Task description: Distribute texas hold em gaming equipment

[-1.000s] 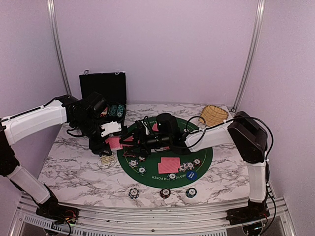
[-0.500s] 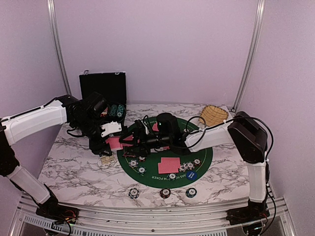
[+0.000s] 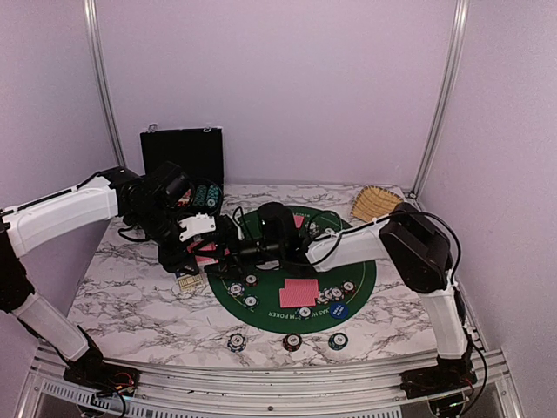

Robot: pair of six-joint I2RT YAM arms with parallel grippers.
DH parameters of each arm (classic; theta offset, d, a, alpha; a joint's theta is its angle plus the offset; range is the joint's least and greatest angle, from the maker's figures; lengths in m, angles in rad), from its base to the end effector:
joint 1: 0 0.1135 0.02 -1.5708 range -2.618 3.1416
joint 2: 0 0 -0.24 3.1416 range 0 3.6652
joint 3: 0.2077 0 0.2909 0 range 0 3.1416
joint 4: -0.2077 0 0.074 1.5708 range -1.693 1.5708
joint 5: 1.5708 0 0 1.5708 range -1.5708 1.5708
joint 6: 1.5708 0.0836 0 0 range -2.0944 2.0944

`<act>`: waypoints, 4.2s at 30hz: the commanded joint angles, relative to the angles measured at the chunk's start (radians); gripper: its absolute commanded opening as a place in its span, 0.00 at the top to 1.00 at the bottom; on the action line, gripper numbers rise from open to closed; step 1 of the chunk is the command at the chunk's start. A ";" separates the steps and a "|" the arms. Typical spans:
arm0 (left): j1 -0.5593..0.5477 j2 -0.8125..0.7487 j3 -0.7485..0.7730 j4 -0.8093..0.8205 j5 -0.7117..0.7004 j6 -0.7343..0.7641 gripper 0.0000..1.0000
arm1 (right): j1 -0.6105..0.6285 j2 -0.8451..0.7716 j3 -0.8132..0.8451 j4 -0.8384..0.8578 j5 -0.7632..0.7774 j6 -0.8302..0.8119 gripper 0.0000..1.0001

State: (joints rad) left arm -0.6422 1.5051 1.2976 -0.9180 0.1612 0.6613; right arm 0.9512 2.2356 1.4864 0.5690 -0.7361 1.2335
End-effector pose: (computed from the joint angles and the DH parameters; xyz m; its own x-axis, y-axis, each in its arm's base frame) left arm 0.2823 -0.2279 0.2118 -0.1733 0.8866 -0.4289 0.9541 0.2591 0.1502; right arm 0.2743 0.4812 0.1281 -0.9657 -0.1496 -0.2120 -0.2284 0.1022 0.9682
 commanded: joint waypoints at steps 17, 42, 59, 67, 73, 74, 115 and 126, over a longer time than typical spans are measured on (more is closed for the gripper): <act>-0.005 0.000 0.031 -0.012 0.011 -0.001 0.99 | -0.050 -0.026 -0.112 0.040 0.061 0.039 0.28; -0.005 0.004 0.018 -0.012 -0.001 0.004 1.00 | -0.071 -0.173 -0.169 -0.043 0.014 -0.049 0.66; -0.005 0.009 0.015 -0.012 -0.002 0.004 1.00 | -0.102 -0.267 -0.246 -0.001 0.007 -0.013 0.87; -0.005 0.007 0.014 -0.012 -0.002 0.005 1.00 | -0.135 -0.311 -0.290 -0.002 -0.001 -0.010 0.97; -0.005 0.005 0.009 -0.012 -0.007 0.004 1.00 | -0.176 -0.332 -0.333 0.030 -0.021 0.015 1.00; -0.005 0.005 0.008 -0.012 -0.008 0.004 1.00 | -0.188 -0.340 -0.344 0.030 -0.024 0.012 1.00; 0.015 -0.019 -0.047 -0.004 -0.037 0.000 1.00 | -0.637 -0.262 -0.376 -0.542 0.204 -0.575 1.00; 0.024 -0.010 -0.052 0.007 -0.048 -0.010 1.00 | -0.620 -0.255 -0.366 -0.630 0.311 -0.653 0.99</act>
State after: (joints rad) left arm -0.6289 1.5139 1.2560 -0.9203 0.1196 0.6609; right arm 0.3210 1.9621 1.0821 0.0071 -0.4976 0.6342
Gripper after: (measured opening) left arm 0.660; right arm 0.006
